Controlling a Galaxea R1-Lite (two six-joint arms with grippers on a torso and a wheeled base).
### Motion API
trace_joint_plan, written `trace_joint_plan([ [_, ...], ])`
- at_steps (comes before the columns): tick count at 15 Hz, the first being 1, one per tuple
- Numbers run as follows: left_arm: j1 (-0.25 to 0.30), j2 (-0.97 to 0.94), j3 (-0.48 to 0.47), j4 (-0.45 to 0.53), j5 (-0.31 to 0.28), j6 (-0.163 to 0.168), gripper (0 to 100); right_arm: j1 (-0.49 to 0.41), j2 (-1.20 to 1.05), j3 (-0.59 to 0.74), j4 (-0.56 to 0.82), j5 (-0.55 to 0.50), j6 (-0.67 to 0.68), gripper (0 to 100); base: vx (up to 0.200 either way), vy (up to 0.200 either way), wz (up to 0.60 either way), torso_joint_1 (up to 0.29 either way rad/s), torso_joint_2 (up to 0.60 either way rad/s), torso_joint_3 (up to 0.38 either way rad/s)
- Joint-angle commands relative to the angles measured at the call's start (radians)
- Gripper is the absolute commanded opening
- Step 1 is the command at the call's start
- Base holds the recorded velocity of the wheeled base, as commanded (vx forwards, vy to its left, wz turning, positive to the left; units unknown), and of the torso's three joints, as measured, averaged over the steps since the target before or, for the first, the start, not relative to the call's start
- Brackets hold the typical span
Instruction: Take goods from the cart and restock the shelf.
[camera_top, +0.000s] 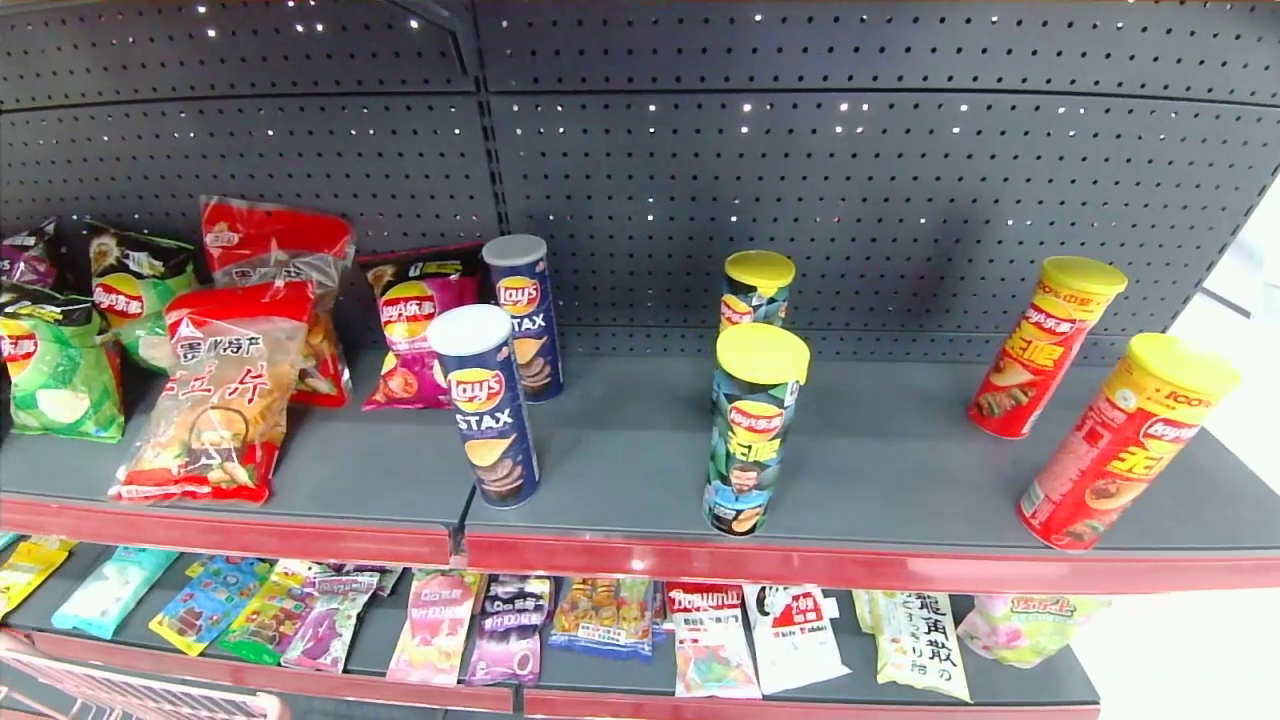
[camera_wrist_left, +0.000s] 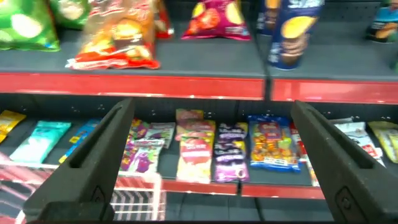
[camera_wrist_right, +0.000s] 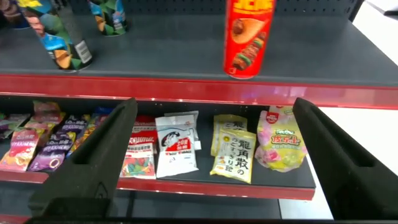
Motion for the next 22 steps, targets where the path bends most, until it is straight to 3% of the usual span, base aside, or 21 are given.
trace_joint_plan([
  [1, 0.000, 0.000, 0.000, 0.000, 0.000, 0.000, 100, 0.000, 0.001, 0.000, -0.001, 0.000, 0.000, 100, 0.000, 0.000, 0.00, 0.000, 0.00, 0.000],
  [5, 0.000, 0.000, 0.000, 0.000, 0.000, 0.000, 100, 0.001, 0.001, 0.000, -0.001, 0.000, 0.000, 100, 0.000, 0.000, 0.00, 0.000, 0.00, 0.000],
  [8, 0.000, 0.000, 0.000, 0.002, 0.000, 0.002, 100, 0.001, 0.001, 0.000, -0.001, 0.000, -0.002, 100, 0.200, 0.000, 0.00, 0.001, 0.00, 0.007],
  [22, 0.000, 0.000, 0.000, 0.002, 0.000, -0.001, 100, 0.001, 0.001, 0.000, -0.001, 0.002, -0.002, 100, 0.000, 0.000, 0.00, 0.000, 0.00, 0.000],
])
